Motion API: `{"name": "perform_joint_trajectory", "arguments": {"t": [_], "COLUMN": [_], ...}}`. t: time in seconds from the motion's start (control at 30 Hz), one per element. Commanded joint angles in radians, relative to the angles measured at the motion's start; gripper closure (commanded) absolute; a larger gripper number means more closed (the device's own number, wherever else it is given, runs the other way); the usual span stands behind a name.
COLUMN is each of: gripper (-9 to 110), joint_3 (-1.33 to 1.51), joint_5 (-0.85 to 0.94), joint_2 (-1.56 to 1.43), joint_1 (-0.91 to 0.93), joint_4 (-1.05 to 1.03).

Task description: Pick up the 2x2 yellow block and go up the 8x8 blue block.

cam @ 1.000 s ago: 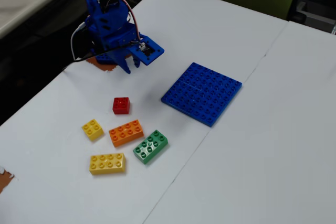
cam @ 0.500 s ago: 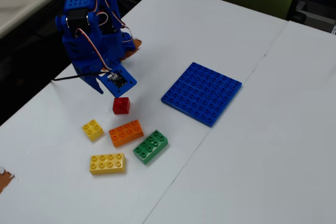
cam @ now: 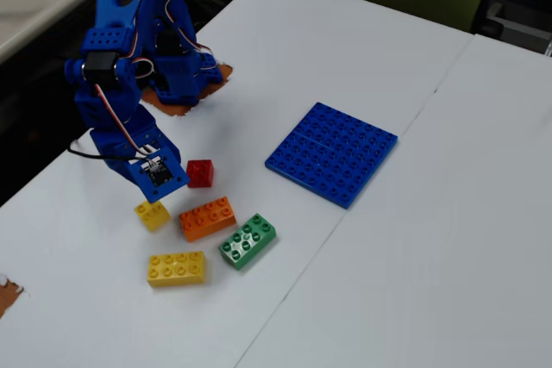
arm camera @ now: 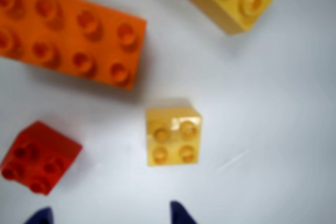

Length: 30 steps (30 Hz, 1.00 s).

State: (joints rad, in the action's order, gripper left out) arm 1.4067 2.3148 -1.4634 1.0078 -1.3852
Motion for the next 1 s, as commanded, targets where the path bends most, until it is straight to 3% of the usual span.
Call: {"name": "perform_joint_trajectory", "arguments": {"t": [0.0, 0.43, 0.97], "gripper": [75, 75, 75], "joint_3": [-0.291, -0.302, -0.284], "joint_5": [0.02, 0.063, 0.121], "joint_2": [0.055, 0.245, 0.334], "joint_1": [0.02, 0.032, 0.052], "joint_4": [-0.155, 0.051, 0.032]}}
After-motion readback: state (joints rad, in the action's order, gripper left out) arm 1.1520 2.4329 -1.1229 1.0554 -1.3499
